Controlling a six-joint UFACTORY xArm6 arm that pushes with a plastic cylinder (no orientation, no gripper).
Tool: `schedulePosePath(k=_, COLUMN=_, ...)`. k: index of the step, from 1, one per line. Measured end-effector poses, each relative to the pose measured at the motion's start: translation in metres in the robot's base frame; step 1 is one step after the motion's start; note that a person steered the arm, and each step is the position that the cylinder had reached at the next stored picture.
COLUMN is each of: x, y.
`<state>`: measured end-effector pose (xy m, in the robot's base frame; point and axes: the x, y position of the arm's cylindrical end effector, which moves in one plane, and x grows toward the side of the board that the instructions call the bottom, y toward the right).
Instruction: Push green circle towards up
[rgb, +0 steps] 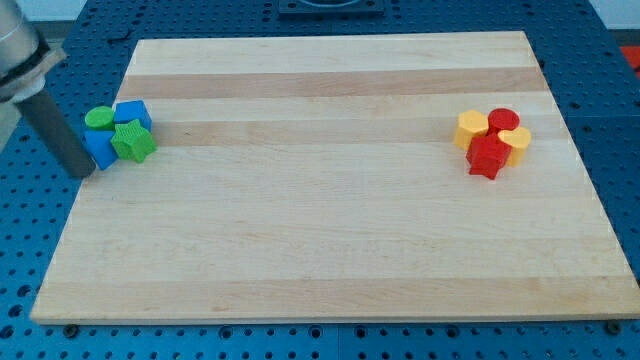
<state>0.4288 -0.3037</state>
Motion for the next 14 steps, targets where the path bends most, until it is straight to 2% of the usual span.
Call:
schedulePosePath(k=1, x=-0.037, y=0.020)
schedulePosePath(k=2, x=-0.037, y=0.020)
schedulePosePath(k=3, x=-0.002, y=0.000)
schedulePosePath(k=5, x=-0.007, y=-0.001)
schedulePosePath(k=7, x=-0.054, y=-0.001)
schedulePosePath(k=9, x=-0.060, y=-0.001)
schedulePosePath(k=10, x=-0.090, y=-0.001)
schedulePosePath(k=13, x=-0.127, y=-0.001)
schedulePosePath(k=14, x=-0.127, y=-0.001)
